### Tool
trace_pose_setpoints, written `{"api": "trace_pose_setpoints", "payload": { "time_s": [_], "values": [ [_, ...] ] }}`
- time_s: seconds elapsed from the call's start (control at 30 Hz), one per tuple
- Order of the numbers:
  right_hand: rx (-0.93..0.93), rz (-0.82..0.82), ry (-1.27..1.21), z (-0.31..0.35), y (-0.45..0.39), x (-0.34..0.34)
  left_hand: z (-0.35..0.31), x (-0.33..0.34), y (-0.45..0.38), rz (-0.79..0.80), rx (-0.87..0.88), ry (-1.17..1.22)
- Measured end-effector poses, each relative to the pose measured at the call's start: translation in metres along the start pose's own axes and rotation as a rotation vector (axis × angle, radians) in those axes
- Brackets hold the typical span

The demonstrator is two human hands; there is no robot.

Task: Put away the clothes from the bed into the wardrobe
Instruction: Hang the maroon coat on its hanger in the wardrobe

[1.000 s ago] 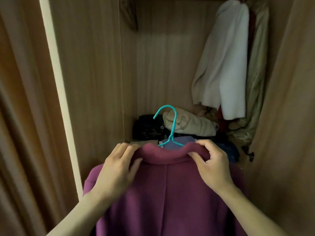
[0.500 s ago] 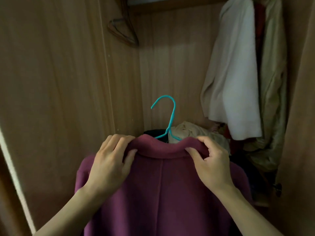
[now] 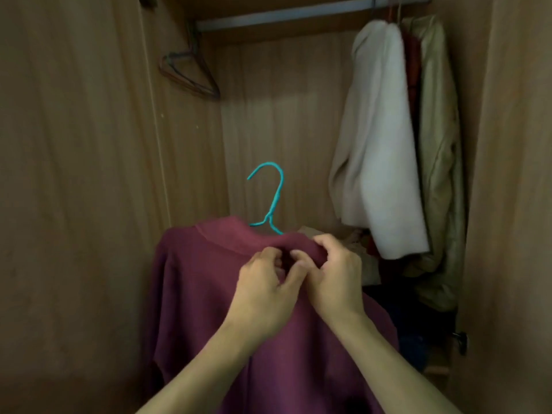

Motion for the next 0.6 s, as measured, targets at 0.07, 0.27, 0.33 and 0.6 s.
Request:
{"api": "trace_pose_setpoints", "payload": {
  "time_s": [0.07,0.27,0.33,0.6],
  "values": [
    [0.015,0.068,-0.017,0.008,0.013,0.01,0.009,0.009,0.004,0.01,-0.1,0.099],
    [0.08,0.24,-0.08,0.034,0.038,0.035,0.034,-0.017,0.018,-0.131,-0.25,0.326],
    [0.122,0.344,-0.11,0.04,0.05,0.048,0.047,-0.029,0.019,-0.115,-0.292,0.35],
    [0.301,0.81,-0.281,0.072,0.096,0.102,0.083,-0.064,0.033,0.051,-0.422,0.716]
  ]
}}
Point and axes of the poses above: each hand's wrist, its own y-axis away from the middle knuckle, its own x-axis out of the palm, z = x × y, the point moved 9 cm from there along -y, towards the middle knuckle, and after that the axes turned 12 degrees about x, right-handed, at the moved point
